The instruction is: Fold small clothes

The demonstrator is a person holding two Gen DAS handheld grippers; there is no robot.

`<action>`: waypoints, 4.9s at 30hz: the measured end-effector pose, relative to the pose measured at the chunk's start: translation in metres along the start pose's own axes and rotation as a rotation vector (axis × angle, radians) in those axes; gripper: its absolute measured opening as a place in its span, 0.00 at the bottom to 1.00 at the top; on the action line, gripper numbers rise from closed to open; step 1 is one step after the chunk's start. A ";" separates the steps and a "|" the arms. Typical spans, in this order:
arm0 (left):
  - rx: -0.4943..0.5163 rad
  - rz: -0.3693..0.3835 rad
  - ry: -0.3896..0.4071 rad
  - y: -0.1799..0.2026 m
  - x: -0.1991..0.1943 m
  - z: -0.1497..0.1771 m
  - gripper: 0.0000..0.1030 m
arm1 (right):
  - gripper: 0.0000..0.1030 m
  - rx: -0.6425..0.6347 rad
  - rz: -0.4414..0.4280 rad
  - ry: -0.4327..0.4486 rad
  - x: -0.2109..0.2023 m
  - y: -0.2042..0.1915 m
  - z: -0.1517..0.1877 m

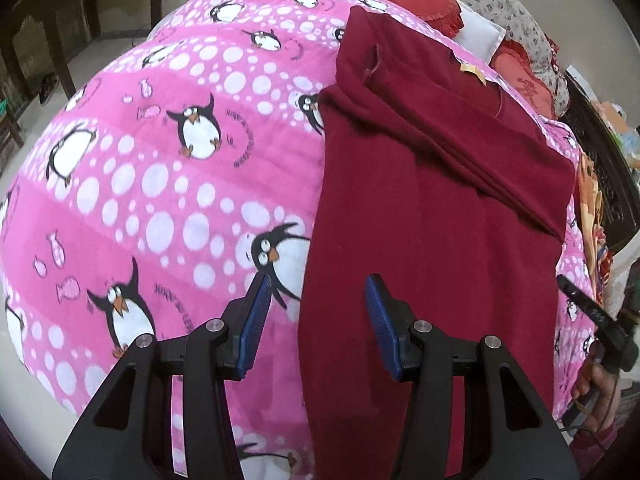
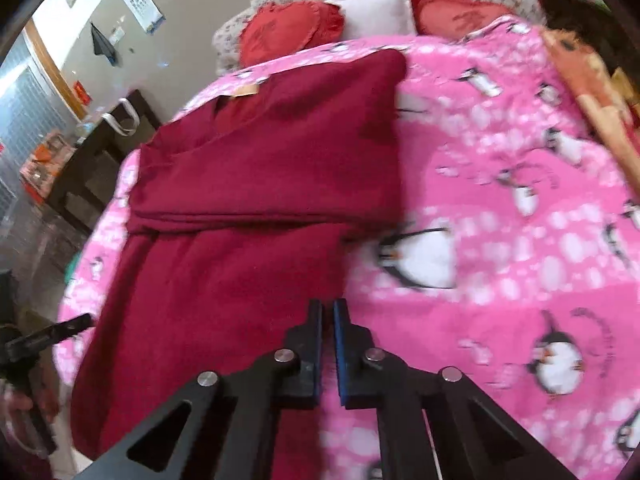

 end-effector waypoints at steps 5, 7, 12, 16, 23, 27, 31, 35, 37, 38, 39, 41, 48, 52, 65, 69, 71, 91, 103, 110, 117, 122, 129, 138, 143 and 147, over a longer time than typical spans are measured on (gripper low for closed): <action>-0.041 0.010 -0.021 0.002 0.005 0.006 0.47 | 0.00 0.036 -0.134 -0.006 -0.007 0.006 0.006; -0.049 0.017 -0.020 0.003 0.004 0.006 0.47 | 0.12 0.025 -0.167 -0.006 -0.016 -0.001 0.007; -0.041 0.027 -0.010 0.007 0.000 0.005 0.47 | 0.71 -0.012 -0.237 -0.061 -0.016 -0.023 0.022; -0.026 0.029 -0.015 0.009 -0.001 0.006 0.47 | 0.41 -0.092 -0.183 -0.073 -0.001 -0.046 0.037; -0.022 0.035 -0.021 0.002 -0.008 0.014 0.51 | 0.07 -0.108 -0.126 -0.021 -0.016 -0.032 0.033; -0.044 0.041 -0.024 -0.005 -0.009 0.017 0.52 | 0.07 -0.088 -0.145 -0.028 -0.010 -0.027 0.038; -0.044 0.046 -0.017 -0.006 -0.015 0.020 0.52 | 0.23 -0.056 -0.148 0.014 -0.033 -0.015 0.032; -0.022 0.067 -0.025 -0.004 -0.021 0.023 0.52 | 0.47 -0.067 -0.210 -0.011 -0.051 -0.007 0.032; -0.015 0.074 -0.034 -0.003 -0.023 0.027 0.57 | 0.47 -0.086 -0.228 -0.037 -0.054 -0.009 0.037; -0.015 0.079 -0.037 -0.004 -0.023 0.029 0.59 | 0.47 -0.093 -0.237 -0.058 -0.054 -0.009 0.043; -0.018 0.087 -0.040 -0.005 -0.023 0.031 0.59 | 0.47 -0.095 -0.245 -0.073 -0.054 -0.009 0.048; -0.022 0.097 -0.056 -0.006 -0.023 0.036 0.60 | 0.47 -0.097 -0.261 -0.106 -0.051 -0.011 0.058; -0.012 0.105 -0.077 -0.005 -0.022 0.044 0.60 | 0.42 -0.122 -0.265 -0.151 -0.037 -0.023 0.078; -0.003 0.100 -0.078 -0.004 -0.023 0.045 0.60 | 0.10 -0.174 -0.207 -0.090 -0.044 -0.028 0.078; 0.036 0.117 -0.091 0.005 -0.024 0.055 0.60 | 0.08 -0.185 -0.067 -0.070 -0.057 -0.006 0.064; 0.027 0.127 -0.110 0.004 -0.021 0.061 0.60 | 0.09 -0.171 -0.057 -0.099 -0.046 -0.006 0.073; 0.021 0.130 -0.117 0.002 -0.021 0.063 0.60 | 0.22 -0.137 -0.076 -0.092 -0.053 -0.001 0.072; 0.024 0.130 -0.144 0.007 -0.008 0.074 0.62 | 0.46 -0.037 -0.315 -0.231 -0.074 0.006 0.114; 0.041 0.121 -0.145 0.009 -0.008 0.077 0.62 | 0.49 -0.045 -0.350 -0.269 -0.067 -0.005 0.119; 0.073 0.125 -0.158 0.015 -0.008 0.083 0.63 | 0.51 -0.051 -0.350 -0.271 -0.064 -0.010 0.118; 0.067 0.145 -0.184 0.014 -0.009 0.086 0.63 | 0.23 -0.134 -0.251 -0.188 -0.064 -0.024 0.119; 0.054 0.145 -0.185 0.013 -0.011 0.086 0.63 | 0.09 -0.156 -0.179 -0.123 -0.072 -0.017 0.113; -0.029 0.175 -0.163 0.013 -0.009 0.086 0.80 | 0.08 -0.119 -0.179 -0.153 -0.060 -0.007 0.112; 0.051 0.134 -0.164 0.026 -0.005 0.089 0.82 | 0.50 -0.026 -0.305 -0.210 -0.066 0.000 0.118; 0.072 0.120 -0.173 0.032 -0.002 0.088 0.84 | 0.50 -0.055 -0.333 -0.212 -0.064 -0.009 0.122; 0.119 0.106 -0.174 0.040 0.001 0.090 0.84 | 0.50 -0.080 -0.390 -0.221 -0.058 -0.022 0.125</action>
Point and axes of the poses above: each gripper's, at about its wrist camera, not at the fingertips, and x roughly the way its jaws point, y to its right, z to its underside, the point moved 2 cm from there along x, roughly the way its jaws point, and after that the axes turned 4 degrees about z, right-handed, at the moved point
